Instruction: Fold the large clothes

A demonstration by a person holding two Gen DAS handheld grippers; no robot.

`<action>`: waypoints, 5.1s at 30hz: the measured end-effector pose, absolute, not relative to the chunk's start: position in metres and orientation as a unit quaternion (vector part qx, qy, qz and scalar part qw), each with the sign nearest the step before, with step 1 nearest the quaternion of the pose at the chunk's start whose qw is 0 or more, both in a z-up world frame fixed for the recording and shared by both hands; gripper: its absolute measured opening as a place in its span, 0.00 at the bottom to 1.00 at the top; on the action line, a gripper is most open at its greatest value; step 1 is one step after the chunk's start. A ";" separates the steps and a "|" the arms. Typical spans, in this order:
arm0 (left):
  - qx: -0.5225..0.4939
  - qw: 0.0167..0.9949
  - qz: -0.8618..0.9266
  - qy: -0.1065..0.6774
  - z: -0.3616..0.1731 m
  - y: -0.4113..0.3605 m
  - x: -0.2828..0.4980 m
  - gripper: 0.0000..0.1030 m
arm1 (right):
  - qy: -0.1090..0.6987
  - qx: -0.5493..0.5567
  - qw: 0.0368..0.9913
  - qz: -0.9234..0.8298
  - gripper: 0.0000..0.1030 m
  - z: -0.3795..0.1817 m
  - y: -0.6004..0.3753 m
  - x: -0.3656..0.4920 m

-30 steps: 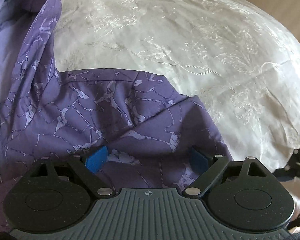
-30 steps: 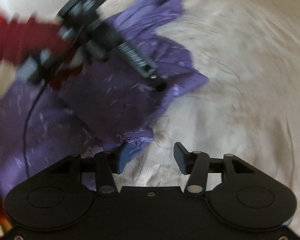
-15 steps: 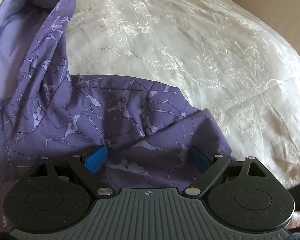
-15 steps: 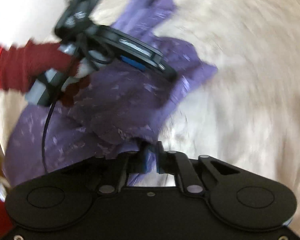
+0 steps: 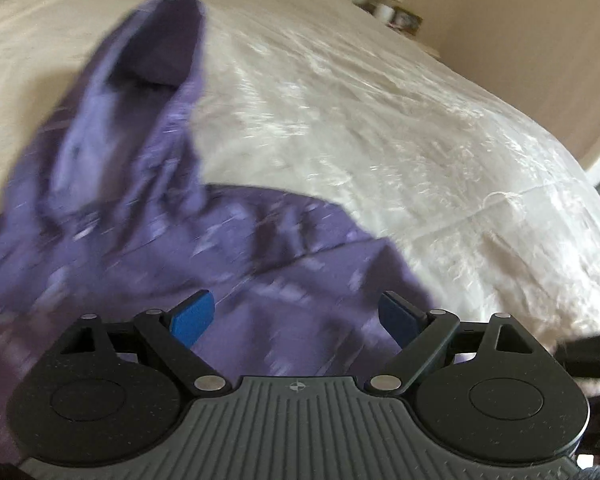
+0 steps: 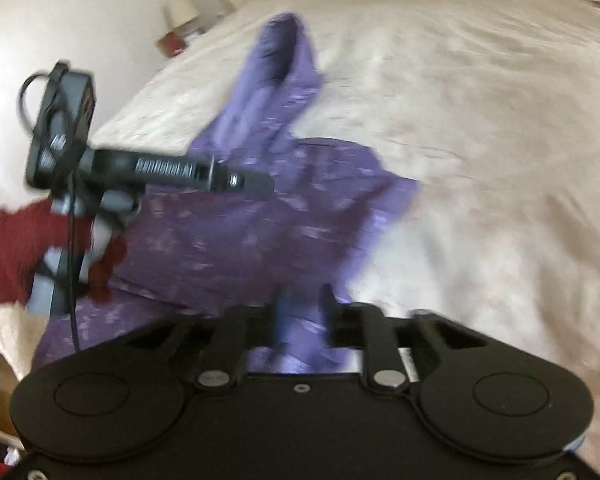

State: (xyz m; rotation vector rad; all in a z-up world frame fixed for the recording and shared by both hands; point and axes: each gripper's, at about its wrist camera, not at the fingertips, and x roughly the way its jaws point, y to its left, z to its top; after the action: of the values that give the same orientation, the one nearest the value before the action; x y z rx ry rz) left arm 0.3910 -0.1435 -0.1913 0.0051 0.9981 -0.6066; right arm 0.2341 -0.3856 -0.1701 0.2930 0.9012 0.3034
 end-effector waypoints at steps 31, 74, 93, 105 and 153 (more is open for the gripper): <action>0.072 0.850 -0.155 0.498 -0.250 0.003 0.378 1.00 | 0.537 0.046 0.842 0.014 1.00 -0.233 -0.306 0.291; 0.142 0.896 -0.145 0.394 -0.179 -0.094 0.572 0.68 | 0.403 0.116 0.908 -0.008 0.84 -0.151 -0.311 0.510; 0.110 0.905 -0.044 0.410 -0.199 0.008 0.606 0.68 | 0.432 0.088 0.897 -0.010 0.83 -0.185 -0.283 0.551; 0.183 0.872 -0.109 0.441 -0.237 0.012 0.618 0.70 | 0.471 0.159 0.867 -0.043 0.73 -0.227 -0.373 0.538; 0.042 0.867 -0.146 0.475 -0.262 -0.020 0.648 0.80 | 0.470 0.129 0.868 0.095 0.36 -0.234 -0.298 0.620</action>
State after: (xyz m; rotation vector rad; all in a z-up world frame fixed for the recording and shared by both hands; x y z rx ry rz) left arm 0.6478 -0.0204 -0.2618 0.0881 0.9935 -0.3066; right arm 0.6204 -0.2979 -0.2343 0.2703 0.9845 0.1991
